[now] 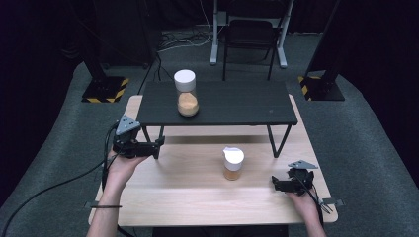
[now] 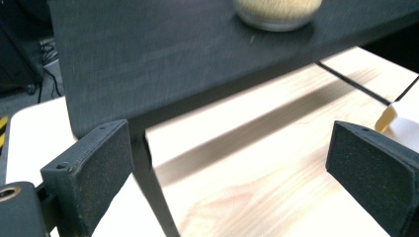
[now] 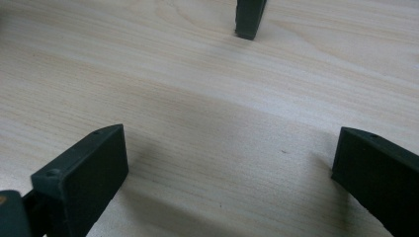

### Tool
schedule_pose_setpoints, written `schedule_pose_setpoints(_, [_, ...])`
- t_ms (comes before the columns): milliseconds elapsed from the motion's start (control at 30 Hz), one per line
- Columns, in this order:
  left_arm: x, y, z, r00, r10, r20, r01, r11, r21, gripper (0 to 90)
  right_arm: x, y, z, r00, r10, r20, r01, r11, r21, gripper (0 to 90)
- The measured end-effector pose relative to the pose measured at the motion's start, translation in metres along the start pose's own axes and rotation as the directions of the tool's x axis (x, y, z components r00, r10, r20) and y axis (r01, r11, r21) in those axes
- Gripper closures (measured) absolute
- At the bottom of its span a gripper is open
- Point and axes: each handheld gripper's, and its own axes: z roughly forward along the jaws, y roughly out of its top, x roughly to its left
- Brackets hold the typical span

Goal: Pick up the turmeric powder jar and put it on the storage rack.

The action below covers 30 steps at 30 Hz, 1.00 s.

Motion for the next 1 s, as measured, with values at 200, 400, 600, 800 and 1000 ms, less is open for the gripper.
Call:
schedule_pose_setpoints(200, [-0.001,-0.030,0.004,0.9998,-0.004,-0.017,0.005,0.9996,0.028,3.3,0.000,0.000,0.000,1.0000,0.000,0.000,0.000,1.000,0.000,0.0])
schedule_pose_setpoints(400, [0.001,-0.056,0.004,0.9994,-0.022,-0.027,0.023,0.9992,0.034,3.2,0.000,0.000,0.000,1.0000,0.000,0.000,0.000,1.000,0.000,0.0])
schedule_pose_setpoints(600, [-0.002,-0.081,0.007,0.9988,-0.032,-0.036,0.033,0.9988,0.037,3.5,0.000,0.000,0.000,1.0000,0.000,0.000,0.000,1.000,0.000,0.0])
schedule_pose_setpoints(800, [0.001,-0.103,0.015,0.9977,-0.047,-0.048,0.050,0.9976,0.049,4.2,0.000,0.000,0.000,1.0000,0.000,0.000,0.000,1.000,0.000,0.0])
schedule_pose_setpoints(1000, [-0.002,-0.113,0.024,0.9971,-0.025,-0.071,0.032,0.9956,0.088,4.6,0.000,0.000,0.000,1.0000,-0.001,-0.001,0.001,1.000,0.000,0.0])
